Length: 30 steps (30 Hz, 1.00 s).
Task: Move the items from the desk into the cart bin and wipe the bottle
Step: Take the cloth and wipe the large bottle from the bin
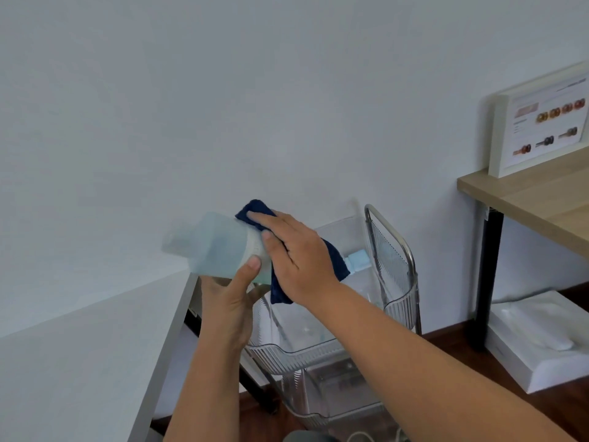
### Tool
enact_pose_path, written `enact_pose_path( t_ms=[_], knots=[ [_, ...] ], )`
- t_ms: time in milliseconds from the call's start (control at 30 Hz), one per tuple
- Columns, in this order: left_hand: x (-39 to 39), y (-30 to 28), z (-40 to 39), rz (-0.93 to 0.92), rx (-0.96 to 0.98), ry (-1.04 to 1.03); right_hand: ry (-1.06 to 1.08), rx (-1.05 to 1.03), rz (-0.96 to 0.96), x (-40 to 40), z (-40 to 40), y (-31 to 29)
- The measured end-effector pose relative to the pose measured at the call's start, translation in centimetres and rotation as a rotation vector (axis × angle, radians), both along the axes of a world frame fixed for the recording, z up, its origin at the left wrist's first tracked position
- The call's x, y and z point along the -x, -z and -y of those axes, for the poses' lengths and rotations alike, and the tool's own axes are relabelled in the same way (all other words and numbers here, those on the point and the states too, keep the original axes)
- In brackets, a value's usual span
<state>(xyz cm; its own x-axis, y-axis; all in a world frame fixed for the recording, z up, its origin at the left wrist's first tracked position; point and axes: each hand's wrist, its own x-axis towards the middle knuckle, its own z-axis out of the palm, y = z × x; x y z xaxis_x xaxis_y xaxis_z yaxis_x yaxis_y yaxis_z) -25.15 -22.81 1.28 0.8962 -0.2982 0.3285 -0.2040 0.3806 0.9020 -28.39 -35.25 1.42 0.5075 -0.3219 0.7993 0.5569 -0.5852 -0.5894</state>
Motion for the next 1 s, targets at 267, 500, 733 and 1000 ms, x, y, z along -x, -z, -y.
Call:
enact_pose_path(
  t_ms=[267, 500, 733, 1000],
  knots=[
    [-1.2, 0.2, -1.6, 0.180, -0.070, 0.177, -0.365, -0.057, 0.100, -0.3, -1.2, -2.0],
    [-0.3, 1.2, -2.1, 0.185, 0.007, 0.117, -0.256, -0.324, -0.261, -1.6, 4.8, 3.5],
    [0.3, -0.4, -0.8, 0.197, 0.060, 0.065, -0.496, -0.887, -0.470, -2.3, 7.2, 3.2],
    [-0.2, 0.5, -1.3, 0.242, -0.015, 0.072, -0.139, -0.489, -0.804, -2.8, 7.3, 3.4]
  ],
)
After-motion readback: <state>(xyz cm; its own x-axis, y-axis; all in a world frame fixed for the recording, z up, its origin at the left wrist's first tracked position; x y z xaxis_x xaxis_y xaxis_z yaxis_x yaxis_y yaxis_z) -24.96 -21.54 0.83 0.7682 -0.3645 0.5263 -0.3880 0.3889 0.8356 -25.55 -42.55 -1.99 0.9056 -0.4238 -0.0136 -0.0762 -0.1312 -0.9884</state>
